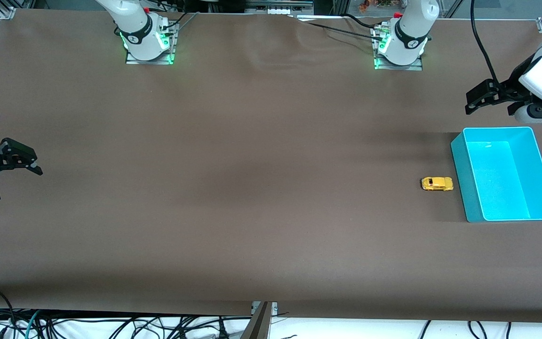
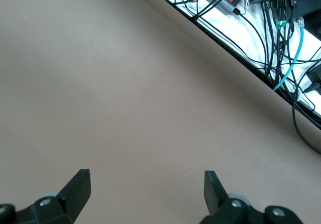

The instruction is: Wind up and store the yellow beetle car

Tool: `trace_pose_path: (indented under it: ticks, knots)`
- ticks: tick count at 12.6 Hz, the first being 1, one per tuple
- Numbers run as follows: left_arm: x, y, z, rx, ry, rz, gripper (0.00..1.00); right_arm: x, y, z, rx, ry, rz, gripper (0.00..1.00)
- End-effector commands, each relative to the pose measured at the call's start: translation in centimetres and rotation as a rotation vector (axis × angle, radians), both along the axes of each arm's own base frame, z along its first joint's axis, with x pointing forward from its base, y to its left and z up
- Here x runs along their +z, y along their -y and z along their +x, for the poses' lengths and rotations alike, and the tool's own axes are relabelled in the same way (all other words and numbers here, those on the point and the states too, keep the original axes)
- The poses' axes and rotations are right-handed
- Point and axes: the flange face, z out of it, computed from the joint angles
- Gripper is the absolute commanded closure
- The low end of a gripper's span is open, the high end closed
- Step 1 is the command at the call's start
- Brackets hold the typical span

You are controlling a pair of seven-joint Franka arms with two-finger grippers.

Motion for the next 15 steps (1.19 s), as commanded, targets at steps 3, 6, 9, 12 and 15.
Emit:
trace_pose_path:
  ticks: [3,6,9,12,15]
  knots:
    - [-0.1,-1.2,0.8,0.013,0.006,-0.004,0.00,1.8,1.2,-2.0,-0.200,-0.037,0.010,0.00]
    - [-0.6,-2.2,1.4,0.033,0.017,-0.010,0.00,1.5,0.2,-5.1,-0.372,-0.130,0.017,0.00]
    - [-1.2,-2.5,0.6,0.041,0.040,-0.003,0.00,1.1,-0.7,-7.5,-0.488,-0.172,0.019,0.00]
    - [-7.0,-3.0,0.7,0.030,0.017,-0.005,0.00,0.3,-0.8,-9.5,-0.509,-0.225,-0.020,0.00]
    - [-11.5,-2.9,0.5,0.011,-0.006,-0.004,0.00,0.3,-2.3,-10.1,-0.479,-0.235,-0.131,0.00]
